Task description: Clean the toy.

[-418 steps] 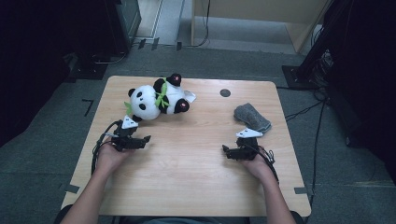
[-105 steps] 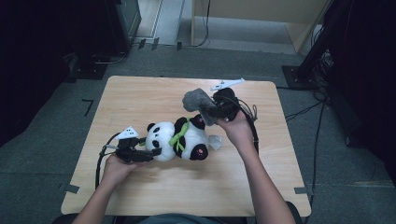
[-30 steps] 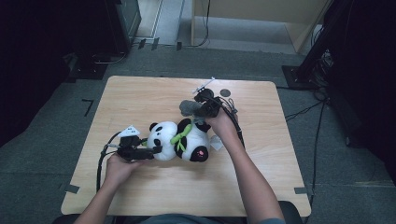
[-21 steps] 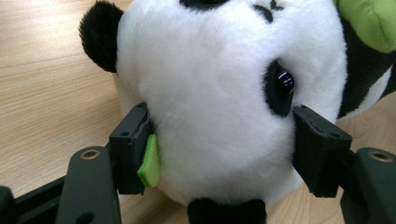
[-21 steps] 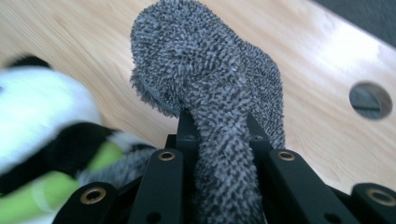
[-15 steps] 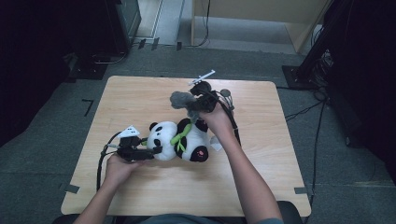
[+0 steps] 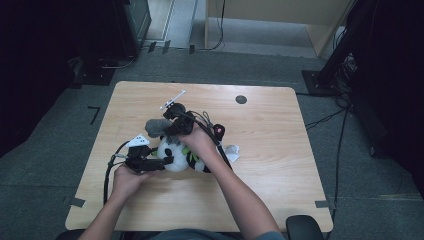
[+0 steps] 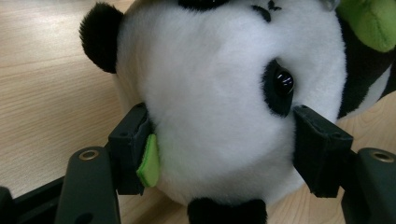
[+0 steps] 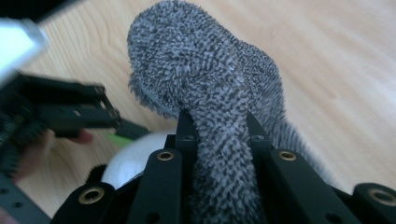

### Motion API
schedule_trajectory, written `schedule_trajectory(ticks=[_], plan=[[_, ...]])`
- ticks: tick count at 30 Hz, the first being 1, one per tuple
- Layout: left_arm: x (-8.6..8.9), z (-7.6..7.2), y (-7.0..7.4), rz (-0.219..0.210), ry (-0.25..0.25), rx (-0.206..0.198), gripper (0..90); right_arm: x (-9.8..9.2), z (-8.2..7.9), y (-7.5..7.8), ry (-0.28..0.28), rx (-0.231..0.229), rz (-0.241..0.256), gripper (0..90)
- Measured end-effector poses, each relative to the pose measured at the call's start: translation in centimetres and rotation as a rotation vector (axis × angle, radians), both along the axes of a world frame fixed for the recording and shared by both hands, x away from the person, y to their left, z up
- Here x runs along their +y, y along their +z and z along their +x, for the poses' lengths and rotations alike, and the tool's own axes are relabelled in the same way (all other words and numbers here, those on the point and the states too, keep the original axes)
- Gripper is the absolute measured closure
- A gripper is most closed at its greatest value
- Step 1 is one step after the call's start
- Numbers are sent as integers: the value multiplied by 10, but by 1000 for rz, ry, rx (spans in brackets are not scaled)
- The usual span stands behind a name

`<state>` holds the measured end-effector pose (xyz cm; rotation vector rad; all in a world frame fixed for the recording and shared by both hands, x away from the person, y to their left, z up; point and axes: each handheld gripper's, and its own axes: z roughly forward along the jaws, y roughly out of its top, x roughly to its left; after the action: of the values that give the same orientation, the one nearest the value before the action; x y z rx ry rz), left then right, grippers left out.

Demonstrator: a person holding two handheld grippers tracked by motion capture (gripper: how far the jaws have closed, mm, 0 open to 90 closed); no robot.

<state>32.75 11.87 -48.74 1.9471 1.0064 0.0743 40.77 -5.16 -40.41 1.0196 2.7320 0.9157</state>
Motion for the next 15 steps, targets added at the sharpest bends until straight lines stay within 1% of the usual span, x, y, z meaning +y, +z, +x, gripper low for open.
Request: schedule_trajectory(ticks=[1, 2, 3, 5, 6, 7, 10, 11, 13, 15], plan=[[0, 0, 0, 0, 2, 4, 333, 0, 0, -3, 0, -10, -3, 751], [0, 0, 0, 0, 2, 4, 338, 0, 0, -3, 0, -10, -3, 751], [0, 1, 0, 1, -2, 2, 343, -4, 1, -5, -7, -6, 7, 751], [-1, 0, 0, 0, 1, 3, 349, -6, 1, -5, -4, -9, 5, 751], [0, 1, 0, 1, 2, 7, 351, -12, 2, -4, -14, -23, -21, 751], [-1, 1, 0, 0, 5, 9, 351, -12, 2, -4, -14, -23, -21, 751], [-1, 1, 0, 1, 10, 12, 353, -24, 4, -5, -36, -23, -26, 752], [-1, 1, 0, 0, 11, 15, 353, -33, 5, -6, -56, -27, -40, 754], [-1, 1, 0, -1, 10, 14, 355, -42, 6, -8, -70, -19, -50, 757], [-2, 1, 0, -2, 10, 11, 356, -51, 6, -8, -79, -8, -43, 757]])
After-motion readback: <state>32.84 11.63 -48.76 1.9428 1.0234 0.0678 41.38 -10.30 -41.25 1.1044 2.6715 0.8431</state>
